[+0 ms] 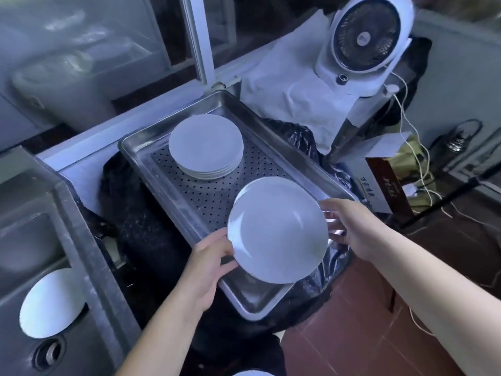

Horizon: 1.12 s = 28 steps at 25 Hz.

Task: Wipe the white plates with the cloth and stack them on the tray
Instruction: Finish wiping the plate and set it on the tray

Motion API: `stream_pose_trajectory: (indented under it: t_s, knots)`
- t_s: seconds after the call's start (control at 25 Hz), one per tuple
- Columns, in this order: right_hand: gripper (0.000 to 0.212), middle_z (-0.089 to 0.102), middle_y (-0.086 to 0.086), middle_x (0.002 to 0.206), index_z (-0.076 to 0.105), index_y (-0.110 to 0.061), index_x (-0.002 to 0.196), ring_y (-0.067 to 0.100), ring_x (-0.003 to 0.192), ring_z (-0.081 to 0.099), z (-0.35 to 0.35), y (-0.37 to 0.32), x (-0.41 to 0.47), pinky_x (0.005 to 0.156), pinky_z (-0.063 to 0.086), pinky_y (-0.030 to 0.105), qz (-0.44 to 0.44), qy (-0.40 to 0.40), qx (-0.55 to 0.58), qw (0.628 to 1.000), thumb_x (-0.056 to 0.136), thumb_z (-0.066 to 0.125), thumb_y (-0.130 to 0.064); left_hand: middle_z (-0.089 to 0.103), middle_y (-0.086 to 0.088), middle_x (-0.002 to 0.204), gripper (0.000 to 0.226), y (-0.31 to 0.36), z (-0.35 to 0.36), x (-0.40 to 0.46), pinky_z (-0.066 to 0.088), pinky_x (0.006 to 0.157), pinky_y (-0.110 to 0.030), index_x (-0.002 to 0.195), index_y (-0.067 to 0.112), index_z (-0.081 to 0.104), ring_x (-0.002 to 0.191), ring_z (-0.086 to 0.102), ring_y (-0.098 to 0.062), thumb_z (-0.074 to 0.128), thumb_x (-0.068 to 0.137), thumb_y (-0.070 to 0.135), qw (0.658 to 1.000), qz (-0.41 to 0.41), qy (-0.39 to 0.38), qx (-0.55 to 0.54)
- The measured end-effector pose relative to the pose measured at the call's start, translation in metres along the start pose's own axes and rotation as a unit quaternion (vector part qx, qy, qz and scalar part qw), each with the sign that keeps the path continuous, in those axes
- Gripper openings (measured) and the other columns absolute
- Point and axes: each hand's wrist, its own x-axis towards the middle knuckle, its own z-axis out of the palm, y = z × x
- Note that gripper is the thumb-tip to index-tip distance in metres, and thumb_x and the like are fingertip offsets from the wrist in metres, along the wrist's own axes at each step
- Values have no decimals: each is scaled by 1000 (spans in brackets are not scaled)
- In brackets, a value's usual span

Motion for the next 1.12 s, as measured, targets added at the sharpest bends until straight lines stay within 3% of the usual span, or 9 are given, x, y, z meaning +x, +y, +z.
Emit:
stream_pose_trajectory:
  t_s: [0.24, 0.52, 0.64, 0.76, 0.88, 1.0, 1.04, 1.12]
  knots:
    - [38, 63, 6, 104, 70, -12, 110, 25, 88, 60, -3, -21, 73, 73, 48, 35, 21, -48, -43, 998, 79, 69, -35, 77, 4, 107, 37, 12, 23, 40, 49, 100, -35, 112, 3, 72, 110, 65, -12, 46, 86, -3, 998, -35, 44, 6]
    - [9, 54, 7, 84, 63, -10, 93, 25, 81, 50, -11, -26, 94, 77, 40, 39, 18, -121, -78, 989, 95, 62, -19, 76, 3, 114, 40, 3, 51, 55, 40, 113, -36, 114, 10, 73, 116, 63, -12, 48, 84, 0, 988, -85, 131, 7]
    - [18, 72, 7, 101, 70, -12, 106, 26, 92, 64, -22, -23, 104, 86, 51, 40, 26, -156, -81, 984, 91, 64, -21, 76, 5, 114, 44, 3, 67, 57, 44, 103, -30, 112, 18, 74, 119, 61, -14, 46, 84, -1, 981, -86, 174, 15]
    - [36, 73, 2, 113, 69, -20, 115, 25, 108, 65, -27, -18, 115, 98, 52, 46, 29, -167, -95, 981, 81, 68, -30, 77, 7, 112, 48, 6, 75, 60, 45, 99, -28, 111, 22, 76, 118, 63, -14, 45, 84, -4, 974, -87, 210, 16]
    - [28, 69, 4, 120, 66, -18, 121, 23, 110, 63, -32, -24, 116, 102, 50, 49, 19, -200, -126, 971, 93, 64, -21, 77, 7, 113, 47, 5, 77, 63, 46, 97, -27, 112, 20, 76, 117, 63, -13, 46, 85, -5, 967, -93, 236, 12]
    - [14, 66, 20, 120, 70, -15, 106, 36, 106, 62, -35, -35, 104, 98, 50, 54, -48, -214, -212, 952, 97, 59, -15, 63, 2, 136, 53, 1, 74, 57, 44, 111, -35, 141, 19, 59, 122, 58, -16, 55, 90, 2, 961, -95, 260, -8]
    - [22, 64, 21, 125, 68, -11, 116, 37, 106, 62, -34, -40, 101, 91, 52, 51, -85, -212, -256, 939, 97, 58, -17, 54, 1, 145, 60, 0, 72, 51, 41, 114, -36, 149, 21, 49, 126, 54, -17, 59, 92, 6, 959, -94, 268, -8]
    - [43, 55, 5, 139, 56, -18, 139, 27, 116, 59, -29, -45, 89, 89, 47, 36, -180, -221, -360, 888, 97, 60, -25, 43, 3, 155, 66, 0, 68, 32, 36, 115, -33, 154, 29, 40, 137, 45, -16, 63, 94, 13, 957, -72, 279, 25]
